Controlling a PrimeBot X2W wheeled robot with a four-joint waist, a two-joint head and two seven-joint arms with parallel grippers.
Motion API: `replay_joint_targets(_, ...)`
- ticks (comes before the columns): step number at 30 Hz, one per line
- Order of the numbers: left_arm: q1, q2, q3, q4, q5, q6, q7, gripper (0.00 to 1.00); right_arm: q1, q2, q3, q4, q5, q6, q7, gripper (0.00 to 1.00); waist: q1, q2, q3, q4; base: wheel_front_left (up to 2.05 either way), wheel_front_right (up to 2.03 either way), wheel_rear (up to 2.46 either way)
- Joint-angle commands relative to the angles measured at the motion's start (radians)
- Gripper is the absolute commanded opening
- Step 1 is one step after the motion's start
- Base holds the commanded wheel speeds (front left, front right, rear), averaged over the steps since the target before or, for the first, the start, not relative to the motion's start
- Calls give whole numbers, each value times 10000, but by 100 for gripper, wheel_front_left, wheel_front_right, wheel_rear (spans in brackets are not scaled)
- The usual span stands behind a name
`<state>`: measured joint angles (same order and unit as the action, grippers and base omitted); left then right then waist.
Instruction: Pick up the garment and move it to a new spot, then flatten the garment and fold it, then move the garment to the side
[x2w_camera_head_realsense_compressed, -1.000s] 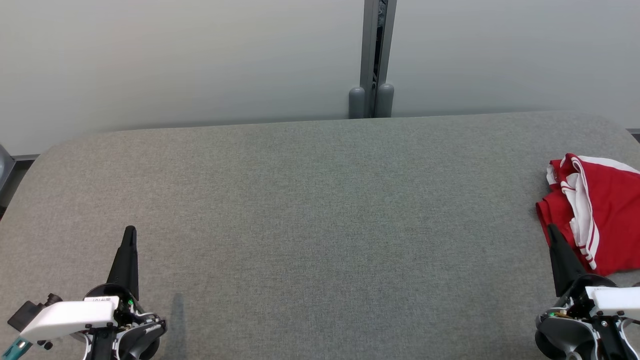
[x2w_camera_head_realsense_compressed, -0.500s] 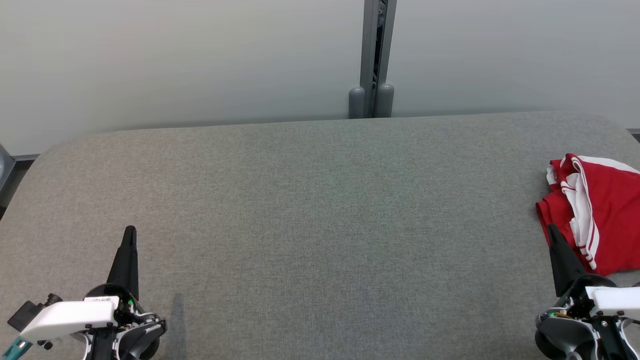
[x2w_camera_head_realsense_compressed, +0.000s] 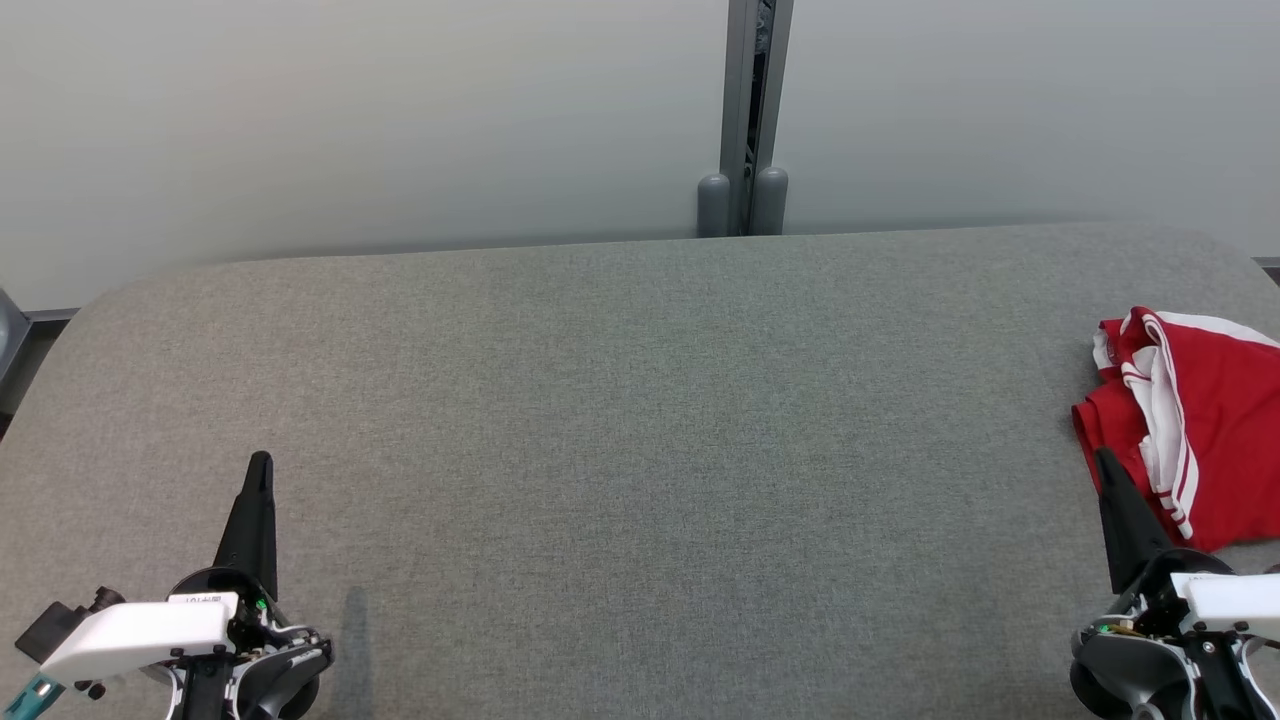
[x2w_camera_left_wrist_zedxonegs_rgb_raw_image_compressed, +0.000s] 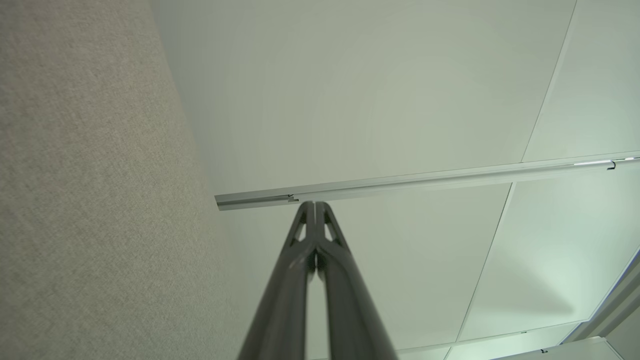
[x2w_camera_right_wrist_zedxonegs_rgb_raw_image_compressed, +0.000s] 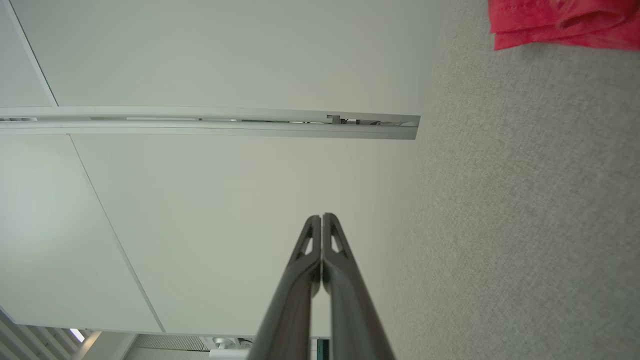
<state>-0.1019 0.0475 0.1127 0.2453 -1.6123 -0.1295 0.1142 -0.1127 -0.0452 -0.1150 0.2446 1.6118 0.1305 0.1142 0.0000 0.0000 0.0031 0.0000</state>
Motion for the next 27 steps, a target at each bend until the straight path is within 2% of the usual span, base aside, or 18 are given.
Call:
replay_joint_targets(1,-130,54,38,-33,-14,-35,34,0,92,-96,-3,-35,23,4,34,0,0,0,0,0,0,0,0)
replay_joint_targets(27,-130,54,37,-34,-15,-35,34,0,91,-95,-4,-35,25,2,33,0,0,0,0,0,0,0,0)
